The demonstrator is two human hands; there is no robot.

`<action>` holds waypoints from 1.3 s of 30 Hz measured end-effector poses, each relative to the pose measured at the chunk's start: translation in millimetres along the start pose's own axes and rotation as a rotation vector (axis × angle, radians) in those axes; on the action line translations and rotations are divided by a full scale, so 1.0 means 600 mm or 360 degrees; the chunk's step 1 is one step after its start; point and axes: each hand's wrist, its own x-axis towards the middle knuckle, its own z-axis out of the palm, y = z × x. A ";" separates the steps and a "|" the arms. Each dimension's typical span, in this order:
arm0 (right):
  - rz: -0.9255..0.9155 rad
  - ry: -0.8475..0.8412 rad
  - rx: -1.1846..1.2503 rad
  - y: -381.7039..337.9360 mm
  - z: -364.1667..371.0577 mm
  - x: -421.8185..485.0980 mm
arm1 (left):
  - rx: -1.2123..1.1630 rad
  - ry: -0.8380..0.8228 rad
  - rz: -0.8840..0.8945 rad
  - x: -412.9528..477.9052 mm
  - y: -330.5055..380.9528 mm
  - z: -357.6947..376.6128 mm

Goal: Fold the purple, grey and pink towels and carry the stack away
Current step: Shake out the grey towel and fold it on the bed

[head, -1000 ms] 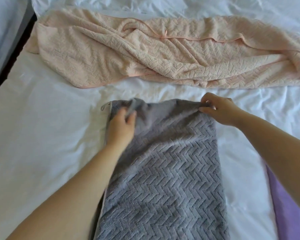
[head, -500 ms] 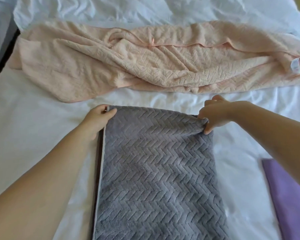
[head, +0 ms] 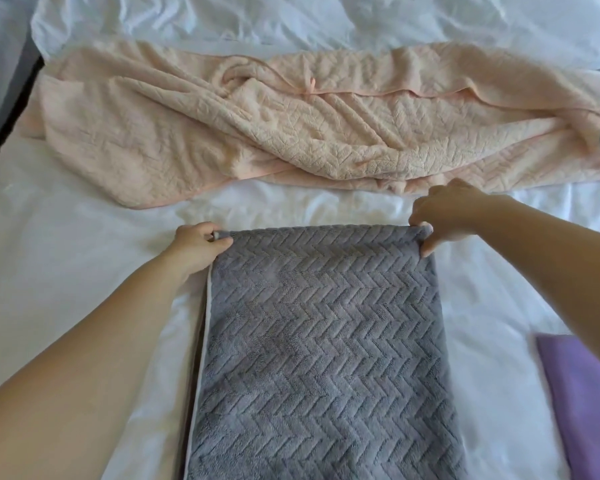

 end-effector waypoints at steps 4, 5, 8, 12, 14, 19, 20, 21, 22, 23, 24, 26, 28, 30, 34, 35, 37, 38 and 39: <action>-0.0182 -0.0128 0.0745 0.004 0.015 0.003 | -0.0229 -0.0425 -0.0159 0.008 0.001 -0.018; -0.0237 -0.0156 0.0857 -0.001 0.021 0.004 | -0.0284 -0.0420 -0.0162 0.011 0.001 -0.020; -0.0297 -0.0327 0.0911 -0.023 0.031 0.004 | -0.0289 -0.0253 -0.0064 0.018 0.002 -0.015; -0.0174 -0.0353 0.0795 -0.020 0.036 0.011 | -0.0244 -0.0008 0.0094 0.019 0.004 -0.005; -0.0083 -0.0265 0.0686 -0.006 0.030 0.015 | -0.0243 0.0091 0.0140 0.018 0.006 -0.003; -0.0061 -0.0113 0.0847 0.039 0.013 0.017 | -0.0330 0.0122 0.0136 0.026 0.016 -0.013; -0.0047 -0.0091 0.0900 0.047 0.013 0.018 | -0.0361 0.0122 0.0130 0.029 0.020 -0.016; -0.0031 -0.0067 0.0942 0.052 0.015 0.021 | -0.0390 0.0126 0.0121 0.033 0.023 -0.018; -0.0022 -0.0028 0.0978 0.056 0.019 0.025 | -0.0415 0.0130 0.0109 0.036 0.025 -0.019; -0.0018 0.0033 0.1013 0.058 0.023 0.030 | -0.0434 0.0134 0.0102 0.039 0.027 -0.019; -0.0011 0.0116 0.1044 0.060 0.028 0.036 | -0.0452 0.0138 0.0101 0.042 0.027 -0.019; 0.0058 0.0341 0.1110 0.060 0.038 0.046 | -0.0490 0.0170 0.0121 0.048 0.027 -0.017; 0.0168 0.0532 0.1148 0.057 0.044 0.054 | -0.0507 0.0243 0.0179 0.059 0.028 -0.013; 0.0240 0.0603 0.1109 0.046 0.052 0.060 | -0.0460 0.0311 0.0251 0.069 0.029 -0.004; 0.0317 0.0644 0.1020 0.017 0.087 0.075 | -0.0273 0.0356 0.0307 0.088 0.013 0.029; 0.0330 0.0677 0.1002 0.011 0.096 0.079 | -0.0191 0.0373 0.0332 0.091 0.008 0.037; 0.0377 0.0738 0.0973 -0.004 0.109 0.083 | 0.0012 0.0418 0.0421 0.088 0.005 0.047; 0.0439 0.0760 0.0943 -0.013 0.113 0.082 | 0.0129 0.0462 0.0467 0.084 0.007 0.050; 0.0537 0.0781 0.0930 -0.026 0.116 0.080 | 0.0262 0.0541 0.0486 0.077 0.008 0.055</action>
